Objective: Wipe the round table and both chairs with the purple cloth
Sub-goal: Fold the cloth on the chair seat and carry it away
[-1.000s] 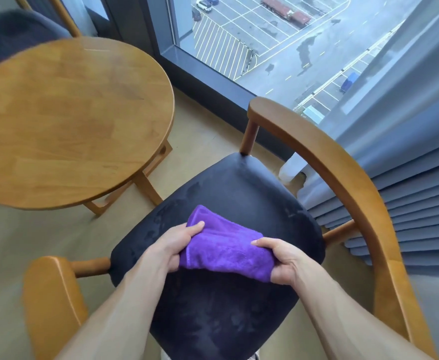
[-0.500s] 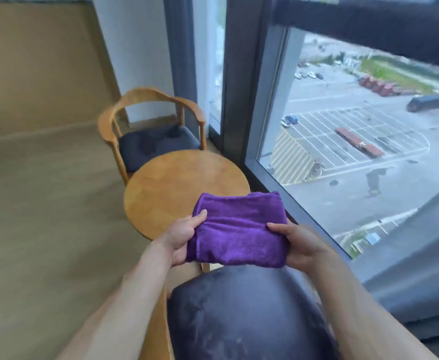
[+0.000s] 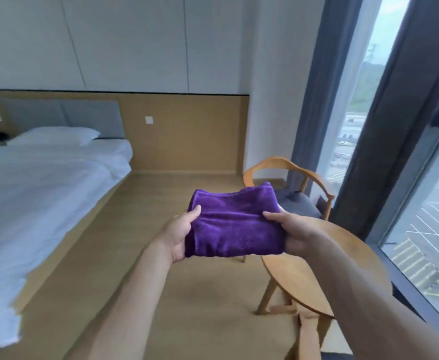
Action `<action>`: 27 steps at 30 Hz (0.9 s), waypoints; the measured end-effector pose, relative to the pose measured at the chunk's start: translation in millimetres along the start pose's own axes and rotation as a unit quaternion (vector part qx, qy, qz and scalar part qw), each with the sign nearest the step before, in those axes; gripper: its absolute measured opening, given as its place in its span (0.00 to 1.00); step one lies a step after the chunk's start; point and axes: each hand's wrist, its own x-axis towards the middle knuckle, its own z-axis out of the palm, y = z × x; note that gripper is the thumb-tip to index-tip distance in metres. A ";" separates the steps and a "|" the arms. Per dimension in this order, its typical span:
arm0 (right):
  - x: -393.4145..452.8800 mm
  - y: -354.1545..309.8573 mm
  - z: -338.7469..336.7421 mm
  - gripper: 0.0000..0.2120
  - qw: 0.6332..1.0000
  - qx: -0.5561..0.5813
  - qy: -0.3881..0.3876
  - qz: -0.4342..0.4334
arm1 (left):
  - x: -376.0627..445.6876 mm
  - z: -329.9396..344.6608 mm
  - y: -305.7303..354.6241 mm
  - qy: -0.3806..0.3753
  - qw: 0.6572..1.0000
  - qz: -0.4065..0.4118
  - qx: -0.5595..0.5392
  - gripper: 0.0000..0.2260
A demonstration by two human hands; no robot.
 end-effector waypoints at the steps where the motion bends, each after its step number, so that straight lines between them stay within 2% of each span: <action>1: 15.1 0.5 33.6 0.18 1.000 -0.001 -0.026 -0.001 | -9.0 -30.3 16.2 0.023 1.000 0.009 -0.002 0.18; 6: 82.8 8.3 210.0 0.18 0.989 -0.029 -0.146 0.020 | -70.6 -172.7 97.6 0.157 0.984 0.076 -0.034 0.14; 11: 137.6 27.1 381.9 0.16 0.968 -0.063 -0.236 0.062 | -133.5 -291.6 157.9 0.326 0.932 0.150 -0.053 0.11; 16: 182.2 62.4 532.5 0.15 0.933 -0.123 -0.319 0.109 | -189.6 -385.5 191.4 0.438 0.881 0.173 -0.050 0.09; 21: 215.9 106.8 666.3 0.13 0.882 -0.146 -0.424 0.147 | -237.3 -464.9 204.8 0.569 0.797 0.191 -0.066 0.10; 27: 226.1 134.3 795.2 0.11 0.792 -0.182 -0.550 0.191 | -287.6 -520.6 222.4 0.676 0.689 0.237 -0.109 0.11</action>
